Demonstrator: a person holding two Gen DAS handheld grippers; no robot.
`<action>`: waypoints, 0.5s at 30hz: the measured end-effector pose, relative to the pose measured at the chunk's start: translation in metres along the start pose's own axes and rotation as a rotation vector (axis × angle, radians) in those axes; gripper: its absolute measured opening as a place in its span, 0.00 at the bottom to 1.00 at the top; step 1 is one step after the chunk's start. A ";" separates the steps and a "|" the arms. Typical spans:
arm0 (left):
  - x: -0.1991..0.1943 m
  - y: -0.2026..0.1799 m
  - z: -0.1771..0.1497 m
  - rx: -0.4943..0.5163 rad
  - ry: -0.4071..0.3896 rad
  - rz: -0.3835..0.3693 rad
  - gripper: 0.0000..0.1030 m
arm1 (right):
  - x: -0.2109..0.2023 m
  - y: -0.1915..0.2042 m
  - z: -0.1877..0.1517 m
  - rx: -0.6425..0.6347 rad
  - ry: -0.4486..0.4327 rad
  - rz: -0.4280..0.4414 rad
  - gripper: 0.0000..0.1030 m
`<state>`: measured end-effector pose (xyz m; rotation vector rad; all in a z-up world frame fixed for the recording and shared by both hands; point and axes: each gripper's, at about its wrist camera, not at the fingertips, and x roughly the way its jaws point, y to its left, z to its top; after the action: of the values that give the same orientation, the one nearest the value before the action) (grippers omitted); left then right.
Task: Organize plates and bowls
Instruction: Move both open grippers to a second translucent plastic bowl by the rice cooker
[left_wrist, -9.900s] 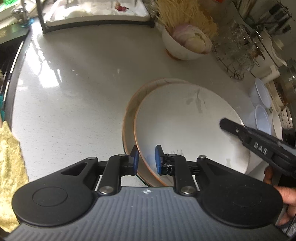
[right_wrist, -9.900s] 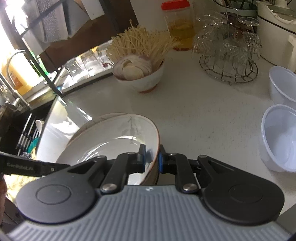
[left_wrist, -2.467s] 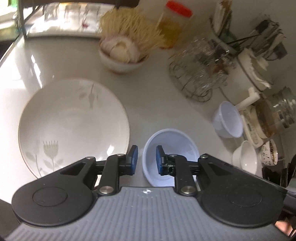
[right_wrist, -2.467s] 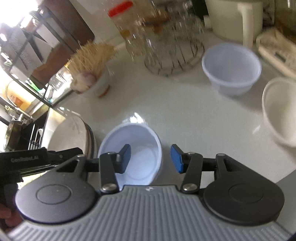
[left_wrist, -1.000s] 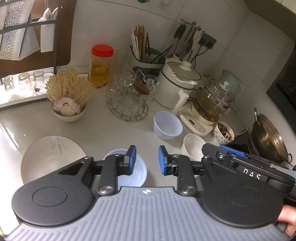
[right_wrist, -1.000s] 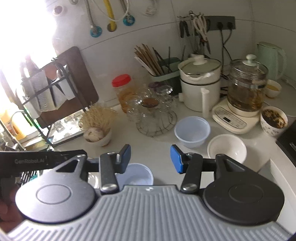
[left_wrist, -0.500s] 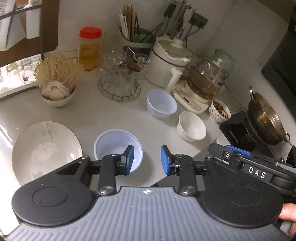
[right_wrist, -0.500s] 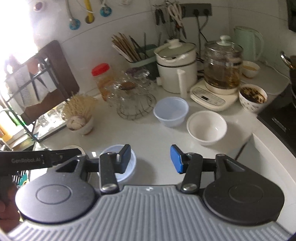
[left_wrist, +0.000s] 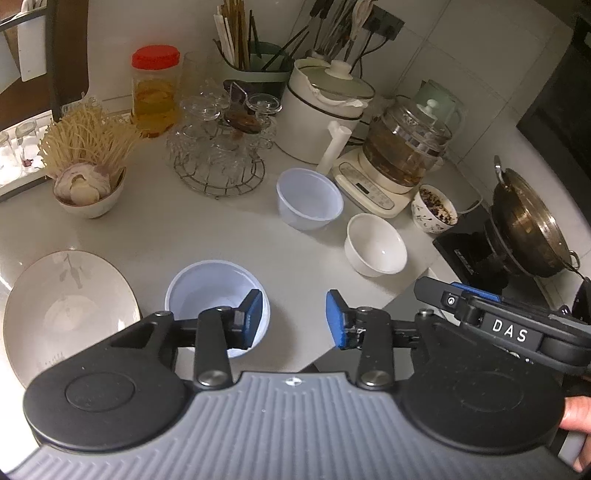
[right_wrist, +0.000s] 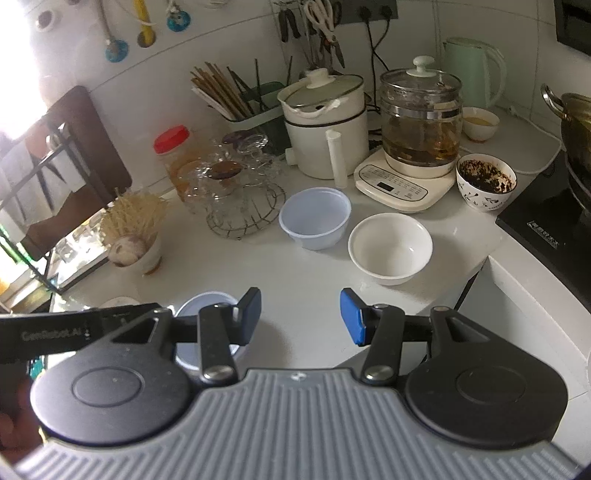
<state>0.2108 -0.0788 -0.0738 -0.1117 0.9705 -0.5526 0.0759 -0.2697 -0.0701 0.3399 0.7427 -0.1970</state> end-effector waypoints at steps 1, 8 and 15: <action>0.003 0.001 0.003 -0.005 0.000 -0.001 0.45 | 0.004 -0.002 0.003 0.000 -0.001 0.000 0.49; 0.043 -0.001 0.033 -0.051 0.016 0.038 0.45 | 0.036 -0.026 0.030 0.013 0.013 0.007 0.61; 0.105 -0.012 0.068 -0.094 0.076 0.061 0.46 | 0.081 -0.063 0.068 0.022 0.055 0.015 0.69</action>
<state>0.3070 -0.1510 -0.1097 -0.1449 1.0705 -0.4576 0.1581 -0.3582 -0.0942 0.3735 0.7925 -0.1821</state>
